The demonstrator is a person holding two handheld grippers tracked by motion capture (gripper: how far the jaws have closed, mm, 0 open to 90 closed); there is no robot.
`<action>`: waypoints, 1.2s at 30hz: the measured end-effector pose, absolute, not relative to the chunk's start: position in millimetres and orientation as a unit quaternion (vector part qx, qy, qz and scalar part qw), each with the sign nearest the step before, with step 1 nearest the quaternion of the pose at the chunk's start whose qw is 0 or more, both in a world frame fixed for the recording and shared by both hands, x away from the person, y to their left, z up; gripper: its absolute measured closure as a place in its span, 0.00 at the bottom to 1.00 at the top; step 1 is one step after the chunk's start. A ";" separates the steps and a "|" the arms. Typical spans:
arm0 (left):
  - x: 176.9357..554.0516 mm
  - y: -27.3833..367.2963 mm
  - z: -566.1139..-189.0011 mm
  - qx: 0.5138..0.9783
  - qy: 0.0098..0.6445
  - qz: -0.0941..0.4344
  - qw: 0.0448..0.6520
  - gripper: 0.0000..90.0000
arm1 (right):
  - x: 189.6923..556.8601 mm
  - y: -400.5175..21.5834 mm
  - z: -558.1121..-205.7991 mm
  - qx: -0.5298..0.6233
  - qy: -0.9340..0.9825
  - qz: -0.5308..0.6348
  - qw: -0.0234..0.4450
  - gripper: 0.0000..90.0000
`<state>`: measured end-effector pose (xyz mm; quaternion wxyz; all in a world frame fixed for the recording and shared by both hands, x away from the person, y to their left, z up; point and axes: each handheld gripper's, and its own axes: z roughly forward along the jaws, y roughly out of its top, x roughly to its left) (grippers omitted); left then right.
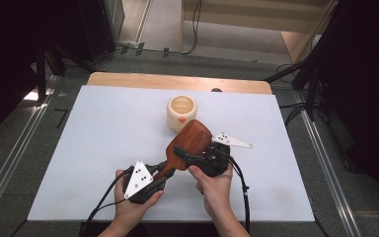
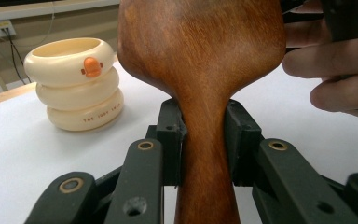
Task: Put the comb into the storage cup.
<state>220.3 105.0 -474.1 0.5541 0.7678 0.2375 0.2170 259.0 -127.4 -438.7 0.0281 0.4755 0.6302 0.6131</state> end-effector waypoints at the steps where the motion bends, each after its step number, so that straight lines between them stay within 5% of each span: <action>1: 220.4 105.1 -474.4 0.767 0.237 0.215 0.555 0.80 | 259.0 -127.5 -438.8 0.480 0.629 0.612 0.027 0.22; 15: 226.4 104.0 -477.2 0.775 0.220 0.167 0.568 0.78 | 257.5 -133.6 -444.0 0.458 0.610 0.647 -0.017 0.54; 24: 231.8 106.5 -479.5 0.785 0.229 0.130 0.561 0.50 | 253.0 -137.1 -437.6 0.430 0.632 0.644 0.030 0.56; 36: 236.2 140.8 -476.4 0.774 0.263 0.148 0.557 0.36 | 250.5 -146.7 -432.5 0.431 0.637 0.634 0.082 0.56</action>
